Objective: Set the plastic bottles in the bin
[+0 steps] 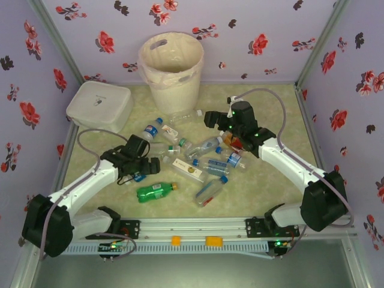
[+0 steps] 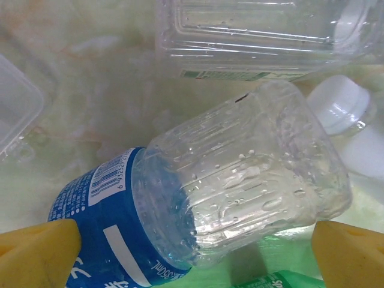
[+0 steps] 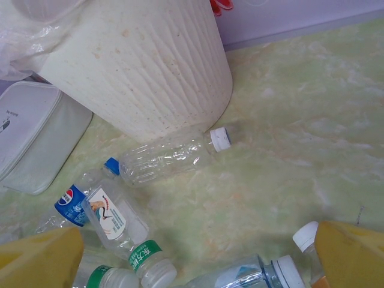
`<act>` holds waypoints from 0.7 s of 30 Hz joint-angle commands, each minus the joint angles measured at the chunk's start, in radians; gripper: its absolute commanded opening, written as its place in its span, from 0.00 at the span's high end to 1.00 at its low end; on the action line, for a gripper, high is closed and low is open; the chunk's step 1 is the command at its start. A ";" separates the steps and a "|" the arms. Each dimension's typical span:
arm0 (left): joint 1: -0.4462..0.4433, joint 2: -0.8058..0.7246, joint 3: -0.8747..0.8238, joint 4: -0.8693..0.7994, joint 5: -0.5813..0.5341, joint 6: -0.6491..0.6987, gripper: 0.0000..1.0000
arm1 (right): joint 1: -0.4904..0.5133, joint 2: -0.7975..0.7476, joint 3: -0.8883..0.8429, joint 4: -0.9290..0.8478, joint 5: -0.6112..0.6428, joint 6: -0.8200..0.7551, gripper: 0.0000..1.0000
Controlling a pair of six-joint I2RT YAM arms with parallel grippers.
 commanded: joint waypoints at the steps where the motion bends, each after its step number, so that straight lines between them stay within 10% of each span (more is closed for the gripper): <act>1: -0.022 0.037 -0.006 -0.114 0.015 0.003 0.00 | 0.005 -0.006 -0.005 0.051 0.034 0.023 0.00; 21: -0.036 0.267 0.138 -0.152 0.006 0.148 0.00 | 0.006 -0.031 -0.026 0.085 0.056 0.027 0.00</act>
